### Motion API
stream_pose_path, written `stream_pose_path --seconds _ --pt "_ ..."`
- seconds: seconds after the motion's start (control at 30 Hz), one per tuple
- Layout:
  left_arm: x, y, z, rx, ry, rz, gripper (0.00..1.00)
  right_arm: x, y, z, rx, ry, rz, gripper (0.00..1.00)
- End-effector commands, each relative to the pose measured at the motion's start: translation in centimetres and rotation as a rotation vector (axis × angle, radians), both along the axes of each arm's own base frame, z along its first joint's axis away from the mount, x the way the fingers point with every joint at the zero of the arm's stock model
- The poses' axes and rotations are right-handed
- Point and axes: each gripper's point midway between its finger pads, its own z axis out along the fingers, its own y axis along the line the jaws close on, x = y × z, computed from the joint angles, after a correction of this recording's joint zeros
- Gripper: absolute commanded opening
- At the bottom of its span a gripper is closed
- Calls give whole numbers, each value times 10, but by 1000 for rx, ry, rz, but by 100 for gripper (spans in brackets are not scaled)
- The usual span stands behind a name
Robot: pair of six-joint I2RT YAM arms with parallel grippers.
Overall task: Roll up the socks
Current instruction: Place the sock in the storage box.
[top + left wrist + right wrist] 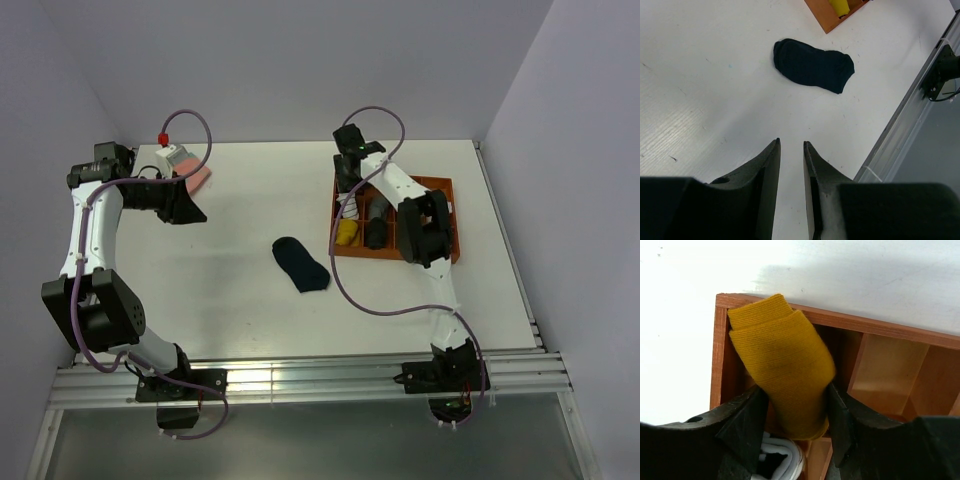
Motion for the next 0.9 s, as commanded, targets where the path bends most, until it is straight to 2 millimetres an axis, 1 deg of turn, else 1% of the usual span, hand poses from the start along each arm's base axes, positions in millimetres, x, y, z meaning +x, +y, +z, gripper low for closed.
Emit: stream_pose_path --seconds 0.0,0.1,0.23,0.3,0.33,0.4,0.6,0.63,0.7,0.73,0.77,0.8,0.83,0.87 --pt "-1 -2 8 8 -51 -9 31 17 -3 71 62 -164 -33 56" --pt "-1 -2 8 6 -50 -11 32 21 -3 81 70 -190 -42 58" --pt "0 -2 6 7 -48 -12 33 24 -9 88 63 -200 -61 58" --pt "0 -1 5 8 -48 -12 33 22 -8 89 72 -202 -56 58" --pt "0 -2 5 9 -47 -13 33 22 -8 95 81 -213 -56 58" --pt "0 -2 4 9 -47 -17 33 20 -6 97 95 -217 -51 57" --pt "-2 -6 -2 29 -46 -29 34 14 1 121 155 -248 -27 57" --pt "1 -8 -5 51 -52 -28 35 12 1 125 164 -250 -28 57" --pt "-1 -12 -13 86 -56 -28 34 6 1 136 180 -264 -29 57" --pt "3 -19 -19 122 -79 -14 34 -2 -1 128 181 -242 -30 56" --pt "4 -22 -22 140 -94 -9 34 -6 0 128 188 -242 -32 56" --pt "4 -26 -25 158 -111 -10 34 -10 -1 149 214 -288 -33 56" --pt "11 -37 -23 165 -166 -13 34 -15 -2 151 228 -295 -45 56" --pt "5 -41 -32 196 -168 -7 35 -26 -5 138 225 -267 -49 56"
